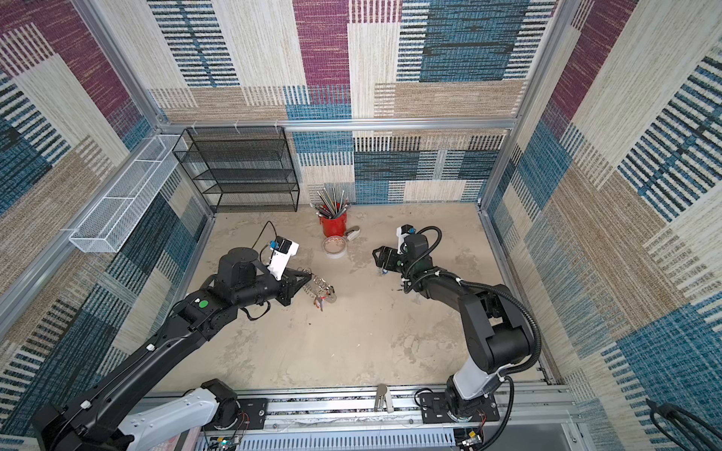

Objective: Put the keys on the keyring
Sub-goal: 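Release the plate with the right gripper and move it toward the blue-tag key, then lower the open right gripper over the blue-tag key's ring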

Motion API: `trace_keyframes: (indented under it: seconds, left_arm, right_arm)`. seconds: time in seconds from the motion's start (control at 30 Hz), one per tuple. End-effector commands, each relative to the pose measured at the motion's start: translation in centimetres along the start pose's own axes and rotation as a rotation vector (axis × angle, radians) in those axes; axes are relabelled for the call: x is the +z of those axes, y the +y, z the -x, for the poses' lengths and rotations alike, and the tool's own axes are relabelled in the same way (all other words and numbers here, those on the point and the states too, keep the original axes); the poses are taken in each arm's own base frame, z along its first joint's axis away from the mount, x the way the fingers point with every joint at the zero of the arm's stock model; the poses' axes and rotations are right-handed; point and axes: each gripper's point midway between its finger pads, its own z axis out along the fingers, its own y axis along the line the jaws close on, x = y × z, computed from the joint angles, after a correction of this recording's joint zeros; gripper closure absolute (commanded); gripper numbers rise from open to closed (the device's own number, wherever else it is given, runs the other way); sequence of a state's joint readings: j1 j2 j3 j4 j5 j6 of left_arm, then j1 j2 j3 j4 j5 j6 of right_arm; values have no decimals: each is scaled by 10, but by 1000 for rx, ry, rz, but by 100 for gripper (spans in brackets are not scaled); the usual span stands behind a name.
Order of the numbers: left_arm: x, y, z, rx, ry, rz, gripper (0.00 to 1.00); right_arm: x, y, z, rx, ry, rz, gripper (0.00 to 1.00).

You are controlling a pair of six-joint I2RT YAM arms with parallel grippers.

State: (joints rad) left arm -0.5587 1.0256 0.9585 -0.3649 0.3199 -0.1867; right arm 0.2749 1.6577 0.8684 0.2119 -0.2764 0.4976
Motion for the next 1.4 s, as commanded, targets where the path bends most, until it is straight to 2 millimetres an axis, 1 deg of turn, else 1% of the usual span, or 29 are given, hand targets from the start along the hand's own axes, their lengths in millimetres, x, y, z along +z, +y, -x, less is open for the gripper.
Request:
trace_keyframes:
  seconds: [0.0, 0.1, 0.2, 0.27, 0.3, 0.37, 0.4, 0.5, 0.53, 0.57, 0.77, 0.9, 1.13, 1.27, 1.37]
  left_arm:
    - [-3, -5, 11, 5, -34, -16, 100]
    - [-4, -7, 12, 3, -36, -27, 100]
    - [-4, -9, 12, 2, -34, -38, 100]
    - [-4, -9, 12, 0, -34, -41, 100]
    - [-4, -10, 12, 0, -34, -44, 100]
    - [-4, -11, 12, 0, -34, -48, 100]
    - [-4, -11, 12, 1, -34, -48, 100]
    - [-5, -12, 13, 1, -36, -54, 100]
    - [-5, -12, 12, -1, -35, -57, 100]
    - [-5, -13, 13, -1, -36, -58, 100]
    - [-5, -15, 12, -5, -33, -70, 100]
    - [-5, -16, 13, -5, -36, -80, 100]
    - [-5, -17, 13, -8, -33, -83, 100]
    - [-5, -16, 12, -6, -32, -83, 100]
    - [-4, -17, 12, -6, -30, -86, 100]
  right_arm:
    - [7, -10, -3, 21, 19, -29, 20]
    - [14, -15, -10, 25, 44, -33, 22]
    - [21, -19, -14, 6, 71, -54, 36]
    - [21, -17, -13, -4, 62, -58, 38]
    - [21, -19, -16, 7, 68, -59, 40]
    - [26, -25, -25, 29, 104, -81, 45]
    - [28, -25, -32, 45, 133, -68, 47]
    - [30, -23, -44, 100, 162, -30, 49]
    - [29, -23, -48, 114, 169, -24, 51]
    - [30, -22, -51, 126, 172, -13, 54]
    - [27, -20, -64, 152, 194, 14, 59]
    - [27, -18, -67, 155, 196, 29, 64]
    - [33, -24, -62, 162, 178, 0, 70]
    - [37, -26, -61, 169, 180, -9, 76]
    - [36, -28, -61, 172, 175, -26, 79]
